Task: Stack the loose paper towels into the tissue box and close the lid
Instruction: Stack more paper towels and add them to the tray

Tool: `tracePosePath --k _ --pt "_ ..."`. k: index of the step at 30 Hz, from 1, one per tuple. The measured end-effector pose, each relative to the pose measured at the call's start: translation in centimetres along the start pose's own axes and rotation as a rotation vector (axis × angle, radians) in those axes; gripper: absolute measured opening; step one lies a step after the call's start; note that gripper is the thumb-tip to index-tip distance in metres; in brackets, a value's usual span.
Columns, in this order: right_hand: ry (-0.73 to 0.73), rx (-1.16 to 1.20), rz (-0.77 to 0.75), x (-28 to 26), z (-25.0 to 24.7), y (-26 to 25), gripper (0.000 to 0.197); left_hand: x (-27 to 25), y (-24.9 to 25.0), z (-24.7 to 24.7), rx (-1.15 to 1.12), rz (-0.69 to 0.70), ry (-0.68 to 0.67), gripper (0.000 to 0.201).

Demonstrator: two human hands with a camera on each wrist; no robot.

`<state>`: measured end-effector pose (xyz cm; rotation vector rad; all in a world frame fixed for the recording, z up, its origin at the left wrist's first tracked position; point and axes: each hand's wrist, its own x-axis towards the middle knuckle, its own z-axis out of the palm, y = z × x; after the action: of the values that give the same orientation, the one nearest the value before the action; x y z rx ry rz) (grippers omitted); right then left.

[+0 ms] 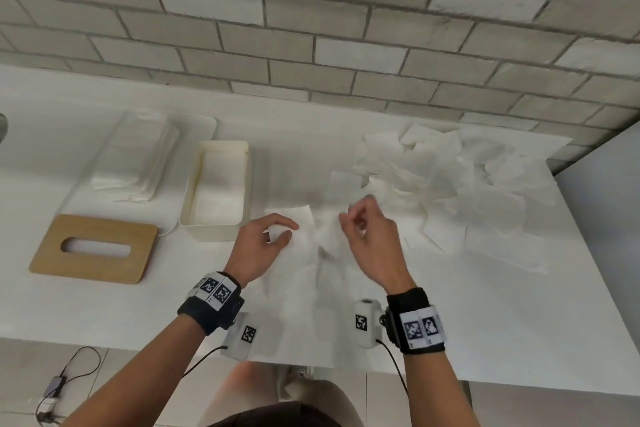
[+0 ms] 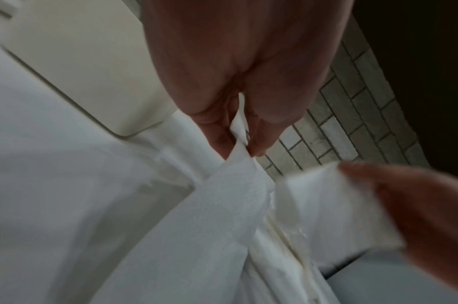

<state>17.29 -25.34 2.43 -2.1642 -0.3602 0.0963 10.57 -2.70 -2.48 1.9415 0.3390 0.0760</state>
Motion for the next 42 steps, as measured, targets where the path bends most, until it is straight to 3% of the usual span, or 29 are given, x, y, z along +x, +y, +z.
tracePosePath --k 3,5,7,8,10,11,12,16,20,23,26,28,31,35,39,42 --pt "0.106 0.492 -0.076 -0.4 -3.1 -5.9 0.016 0.0 1.7 -0.1 -0.1 -0.028 -0.02 0.024" --pt "0.089 0.653 -0.132 -1.3 -4.2 -7.6 0.029 0.1 2.8 -0.2 -0.227 -0.067 -0.046 0.024" --pt "0.052 0.626 -0.148 -2.1 -3.5 -7.1 0.039 0.2 4.1 -0.4 -0.492 -0.183 -0.057 0.039" --pt "0.023 0.568 -0.134 -2.4 -2.7 -6.4 0.043 0.3 4.5 -0.6 -0.623 -0.241 -0.057 0.057" --pt "-0.044 0.413 -0.09 -2.9 -0.7 -4.6 0.049 0.4 5.2 -1.2 -0.754 -0.273 -0.067 0.084" --pt "-0.065 0.348 -0.07 -2.9 0.1 -4.0 0.051 0.5 5.7 -1.6 -0.763 -0.255 -0.071 0.086" --pt "-0.077 0.307 -0.054 -3.0 0.8 -3.8 0.052 0.4 6.1 -2.0 -0.736 -0.216 -0.056 0.081" --pt "-0.084 0.246 -0.083 -2.6 2.3 -5.0 0.049 0.2 6.6 -3.6 -0.512 -0.004 0.076 0.03" --pt "-0.041 0.203 -0.146 -1.7 4.6 -7.4 0.047 0.4 5.7 -6.1 -0.411 0.109 0.137 0.015" --pt "0.116 0.327 -0.122 -0.9 7.7 -9.1 0.048 0.7 5.7 -8.5 -0.423 0.191 0.137 0.025" --pt "0.101 0.554 -0.019 -0.5 11.5 -10.8 0.038 1.8 6.0 -11.3 -0.477 0.184 0.161 0.052" --pt "0.112 0.488 0.006 -0.2 13.5 -11.5 0.025 3.5 5.7 -13.4 -0.408 0.142 0.19 0.05" --pt "0.127 0.407 0.036 0.6 16.2 -12.4 0.011 7.2 4.0 -16.5 -0.37 0.066 0.189 0.026" --pt "0.17 0.242 0.145 3.3 20.0 -13.1 0.017 11.7 1.0 -19.8 -0.094 0.027 0.195 0.033" --pt "0.043 0.057 0.292 6.2 23.3 -13.1 0.021 13.0 -2.3 -21.7 0.13 0.11 0.236 0.043" --pt "-0.093 -0.064 0.342 6.7 24.9 -13.4 0.033 12.8 -4.0 -21.2 0.35 0.212 0.076 0.031"
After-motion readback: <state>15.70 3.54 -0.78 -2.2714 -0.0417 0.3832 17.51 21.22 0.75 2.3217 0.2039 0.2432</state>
